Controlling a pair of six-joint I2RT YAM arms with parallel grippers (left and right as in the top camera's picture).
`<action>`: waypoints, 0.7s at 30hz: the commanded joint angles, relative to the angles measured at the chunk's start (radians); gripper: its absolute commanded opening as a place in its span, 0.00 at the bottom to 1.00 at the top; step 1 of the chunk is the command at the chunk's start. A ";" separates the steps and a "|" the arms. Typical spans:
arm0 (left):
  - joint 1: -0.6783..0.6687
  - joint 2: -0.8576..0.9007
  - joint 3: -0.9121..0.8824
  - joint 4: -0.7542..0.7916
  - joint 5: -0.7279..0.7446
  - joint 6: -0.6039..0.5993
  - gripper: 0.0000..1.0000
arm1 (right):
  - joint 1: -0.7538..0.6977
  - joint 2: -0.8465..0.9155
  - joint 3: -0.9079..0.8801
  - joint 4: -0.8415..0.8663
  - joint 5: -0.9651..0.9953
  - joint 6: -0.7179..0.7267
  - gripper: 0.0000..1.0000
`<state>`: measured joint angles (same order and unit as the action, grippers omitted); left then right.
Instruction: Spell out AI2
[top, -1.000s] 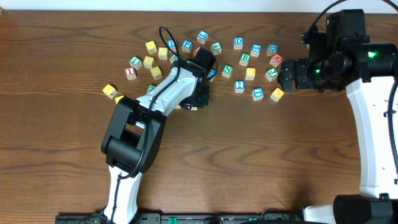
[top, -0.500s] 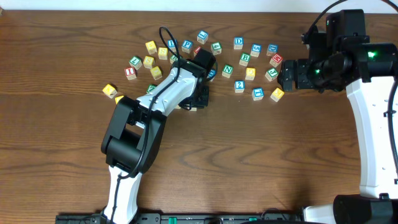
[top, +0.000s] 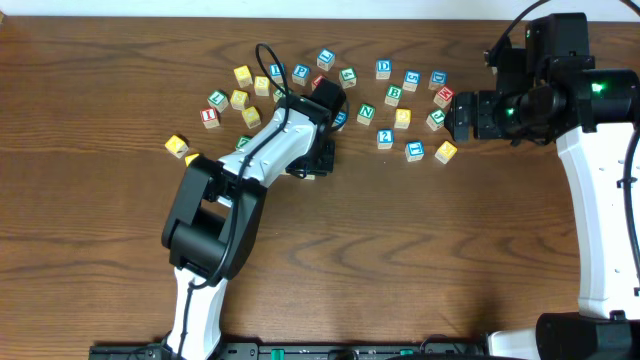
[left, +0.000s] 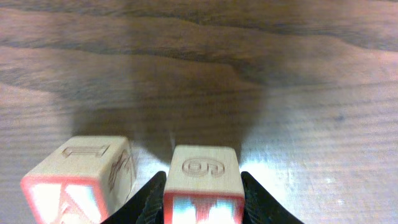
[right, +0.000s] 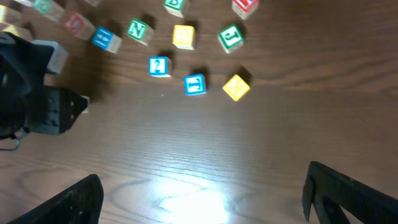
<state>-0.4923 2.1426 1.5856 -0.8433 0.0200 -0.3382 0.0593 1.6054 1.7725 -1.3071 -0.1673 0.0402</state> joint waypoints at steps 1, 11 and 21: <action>0.016 -0.121 0.051 -0.016 -0.013 0.032 0.36 | -0.005 -0.002 0.005 0.028 -0.072 -0.011 0.99; 0.145 -0.435 0.051 -0.032 -0.013 0.068 0.41 | 0.016 0.031 0.005 0.107 -0.074 0.159 0.98; 0.407 -0.502 0.050 -0.085 -0.012 0.083 0.41 | 0.224 0.275 0.005 0.245 0.092 0.357 0.81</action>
<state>-0.1436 1.6253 1.6260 -0.9138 0.0193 -0.2756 0.2264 1.8141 1.7725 -1.0832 -0.1692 0.2916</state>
